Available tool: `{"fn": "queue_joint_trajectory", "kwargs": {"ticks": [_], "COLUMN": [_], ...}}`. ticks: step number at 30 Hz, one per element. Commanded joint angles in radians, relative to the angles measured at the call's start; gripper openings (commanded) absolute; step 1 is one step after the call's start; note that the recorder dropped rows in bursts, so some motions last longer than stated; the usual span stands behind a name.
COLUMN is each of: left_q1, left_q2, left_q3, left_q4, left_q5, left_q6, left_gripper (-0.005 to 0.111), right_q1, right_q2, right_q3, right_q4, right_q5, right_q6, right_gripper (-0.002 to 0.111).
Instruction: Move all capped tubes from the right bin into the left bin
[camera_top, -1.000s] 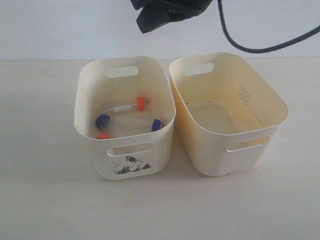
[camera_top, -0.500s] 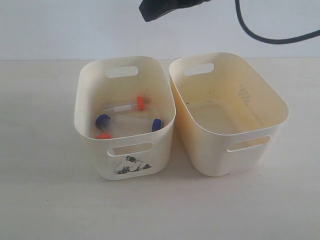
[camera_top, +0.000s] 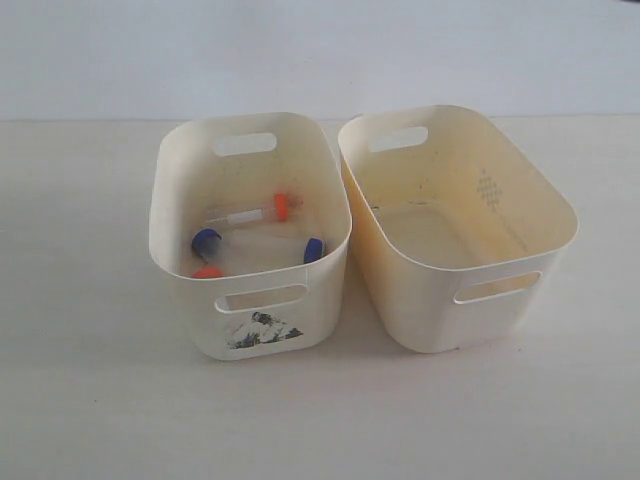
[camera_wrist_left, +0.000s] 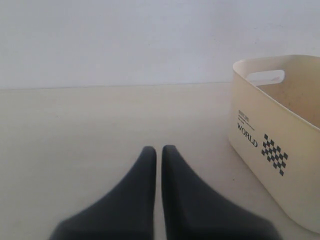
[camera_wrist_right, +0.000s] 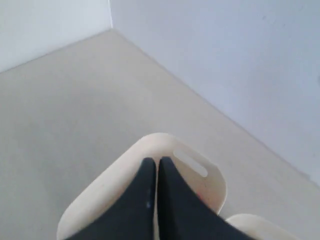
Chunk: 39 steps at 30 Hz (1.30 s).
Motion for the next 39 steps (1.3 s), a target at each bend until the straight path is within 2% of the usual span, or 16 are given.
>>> {"fn": "queue_joint_trajectory", "kwargs": {"ticks": [1,6,8,14,18,23,27,36,39], "left_q1": [0.001,0.001,0.001,0.001,0.001,0.001,0.001,0.001,0.001], "left_q2": [-0.003,-0.003,-0.003,-0.003,-0.003,-0.003,-0.003,-0.003,-0.003], "left_q3": [-0.003,-0.003,-0.003,-0.003,-0.003,-0.003,-0.003,-0.003,-0.003], "left_q4": [0.002,0.002,0.002,0.002,0.002,0.002,0.002,0.002,0.002], "left_q5": [-0.007,-0.007,-0.007,-0.007,-0.007,-0.007,-0.007,-0.007,-0.007], "left_q6": [-0.008,-0.008,-0.008,-0.008,-0.008,-0.008,-0.008,-0.008,-0.008], "left_gripper": [0.004,0.004,0.004,0.004,0.004,0.004,0.004,0.004,0.004], "right_q1": [-0.004,-0.009,-0.042,-0.232,-0.363,-0.447,-0.46,-0.46,-0.46], "right_q2": [-0.141,-0.344,-0.434,-0.692,-0.884,-1.073,-1.177,-1.3,-1.361], "right_q3": [0.152,0.461,0.596,0.962,1.161,1.33,1.443,1.519,1.524], "right_q4": [-0.026,-0.079,-0.073,0.048,0.05,0.05,0.046,0.043,-0.037], "right_q5": [-0.206,-0.446,-0.514,-0.678,-0.692,-0.692,-0.692,-0.683,-0.688], "right_q6": [0.0,0.0,0.0,0.099,0.116,0.116,0.103,0.096,0.165], "right_gripper": [0.001,0.001,0.001,0.001,0.001,0.001,0.001,0.001,0.001]}}
